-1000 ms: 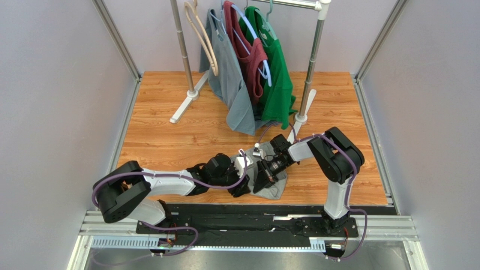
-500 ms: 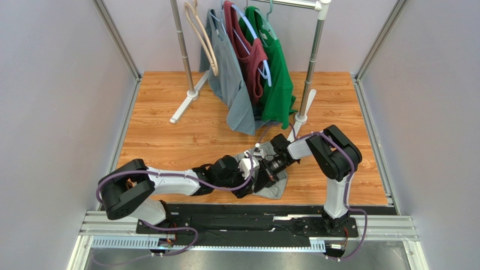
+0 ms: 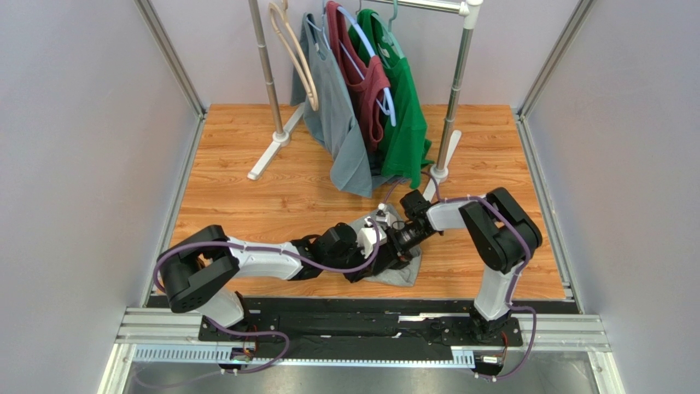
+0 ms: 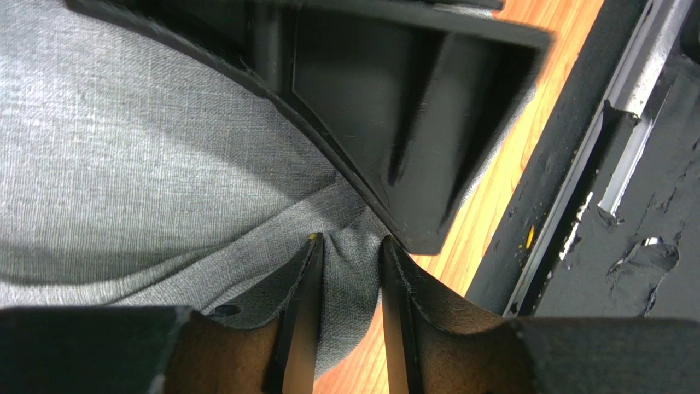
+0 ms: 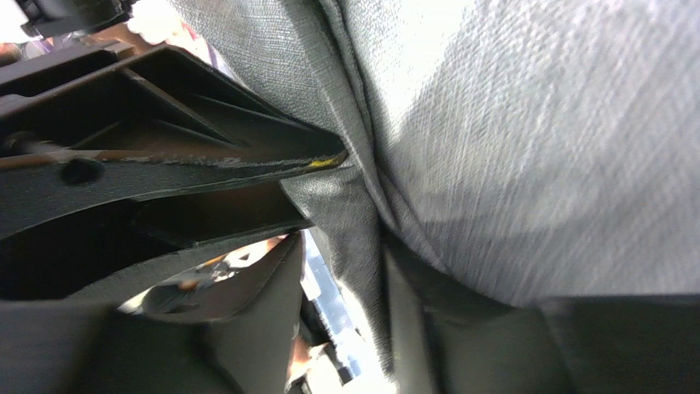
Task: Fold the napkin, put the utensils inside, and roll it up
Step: Roll the napkin at the center of the board.
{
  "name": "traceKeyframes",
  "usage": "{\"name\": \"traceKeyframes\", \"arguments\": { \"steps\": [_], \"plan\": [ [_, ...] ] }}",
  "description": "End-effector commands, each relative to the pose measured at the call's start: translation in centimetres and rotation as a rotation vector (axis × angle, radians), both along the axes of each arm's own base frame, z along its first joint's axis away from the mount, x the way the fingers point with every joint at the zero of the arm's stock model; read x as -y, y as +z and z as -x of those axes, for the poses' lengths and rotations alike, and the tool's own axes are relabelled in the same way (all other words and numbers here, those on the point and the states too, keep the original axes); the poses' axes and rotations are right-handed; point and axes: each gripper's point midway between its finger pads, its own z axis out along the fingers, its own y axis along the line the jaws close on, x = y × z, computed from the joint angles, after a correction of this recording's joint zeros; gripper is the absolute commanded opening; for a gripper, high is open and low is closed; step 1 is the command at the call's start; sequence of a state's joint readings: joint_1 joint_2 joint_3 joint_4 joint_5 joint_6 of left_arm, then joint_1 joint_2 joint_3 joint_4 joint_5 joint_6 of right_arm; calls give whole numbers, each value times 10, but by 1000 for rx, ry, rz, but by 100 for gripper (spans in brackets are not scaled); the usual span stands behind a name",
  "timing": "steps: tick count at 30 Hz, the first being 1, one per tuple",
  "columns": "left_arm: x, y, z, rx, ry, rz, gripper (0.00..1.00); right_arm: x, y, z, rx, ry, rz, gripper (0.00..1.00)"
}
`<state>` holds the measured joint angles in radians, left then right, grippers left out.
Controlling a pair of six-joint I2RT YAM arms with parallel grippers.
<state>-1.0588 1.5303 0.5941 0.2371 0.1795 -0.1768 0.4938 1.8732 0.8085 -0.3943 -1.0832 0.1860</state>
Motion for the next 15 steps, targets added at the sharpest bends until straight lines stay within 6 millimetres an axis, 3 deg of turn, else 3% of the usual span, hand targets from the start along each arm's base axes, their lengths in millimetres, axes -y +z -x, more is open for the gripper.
{"name": "traceKeyframes", "arguments": {
  "steps": [1, 6, 9, 11, 12, 13, 15],
  "plan": [
    [-38, -54, 40, -181, -18, -224, 34, 4, 13, -40, 213, -112, 77, 59],
    [-39, -57, 38, -186, -3, -237, 33, 38, 35, -76, 395, -320, 195, 60],
    [-40, -60, 39, -198, -2, -252, 33, 62, 40, -86, 486, -440, 306, 61],
    [-43, -63, 38, -202, 15, -271, 33, 71, 58, -87, 561, -512, 314, 61],
    [-44, -64, 37, -205, 18, -277, 33, 79, 52, -84, 558, -570, 348, 60],
    [-46, -66, 38, -214, 26, -287, 33, 83, 66, -84, 601, -623, 322, 60],
    [-48, -68, 37, -243, 40, -288, 33, 83, 62, -74, 594, -684, 285, 60]
  ]
}}
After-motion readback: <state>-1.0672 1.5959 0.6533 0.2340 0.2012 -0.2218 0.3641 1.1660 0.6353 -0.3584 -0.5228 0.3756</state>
